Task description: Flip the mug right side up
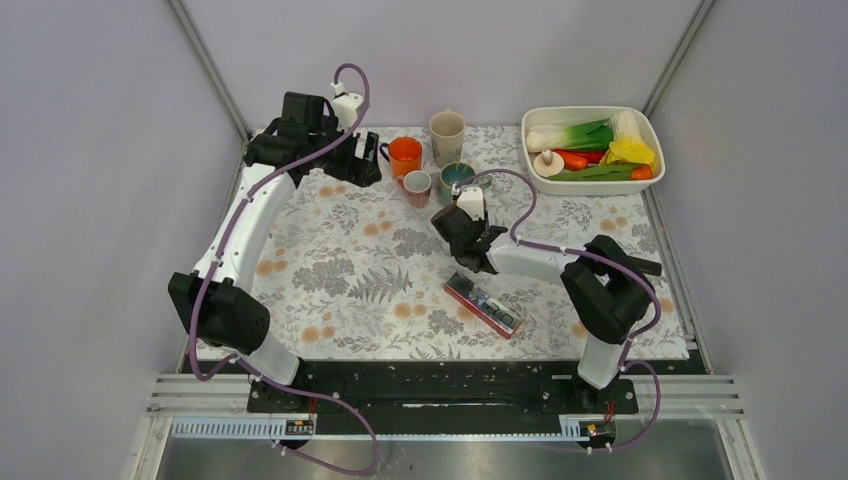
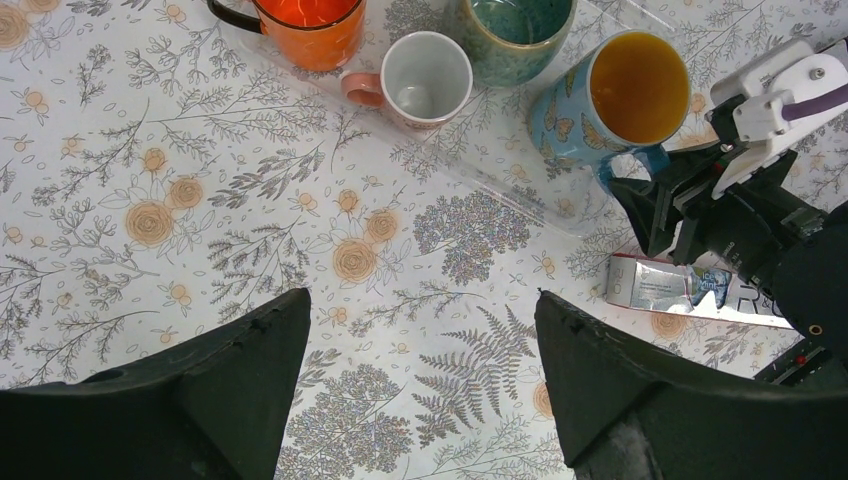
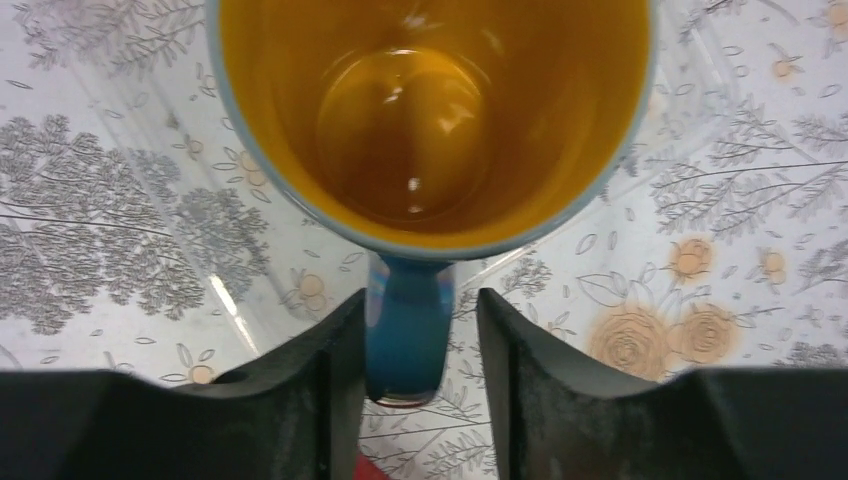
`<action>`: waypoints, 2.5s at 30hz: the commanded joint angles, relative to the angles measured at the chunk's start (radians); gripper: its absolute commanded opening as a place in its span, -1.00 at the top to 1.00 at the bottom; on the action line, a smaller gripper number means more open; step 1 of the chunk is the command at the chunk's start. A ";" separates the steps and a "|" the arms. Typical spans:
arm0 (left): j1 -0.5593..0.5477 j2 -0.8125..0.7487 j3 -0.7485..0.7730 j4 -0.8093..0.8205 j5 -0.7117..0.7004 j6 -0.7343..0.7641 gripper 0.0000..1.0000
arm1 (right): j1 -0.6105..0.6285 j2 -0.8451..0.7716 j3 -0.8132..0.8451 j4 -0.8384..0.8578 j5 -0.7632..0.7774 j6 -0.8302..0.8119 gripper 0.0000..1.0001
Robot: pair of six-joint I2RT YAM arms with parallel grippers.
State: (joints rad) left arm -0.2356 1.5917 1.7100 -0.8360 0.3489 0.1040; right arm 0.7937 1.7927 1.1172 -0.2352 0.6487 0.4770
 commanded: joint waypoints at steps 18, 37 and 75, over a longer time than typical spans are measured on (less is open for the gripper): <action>0.014 -0.039 0.007 0.026 0.010 0.014 -0.72 | -0.101 -0.023 -0.013 0.146 -0.220 -0.228 0.48; 0.018 -0.033 -0.013 0.035 0.012 0.016 -0.72 | -0.140 0.045 0.046 0.146 -0.202 -0.259 0.83; 0.018 -0.034 -0.020 0.038 0.011 0.022 -0.73 | -0.191 0.172 0.239 0.120 -0.246 -0.290 0.86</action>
State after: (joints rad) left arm -0.2230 1.5917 1.6928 -0.8364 0.3485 0.1093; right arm 0.6231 1.9408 1.3029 -0.1635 0.3981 0.2035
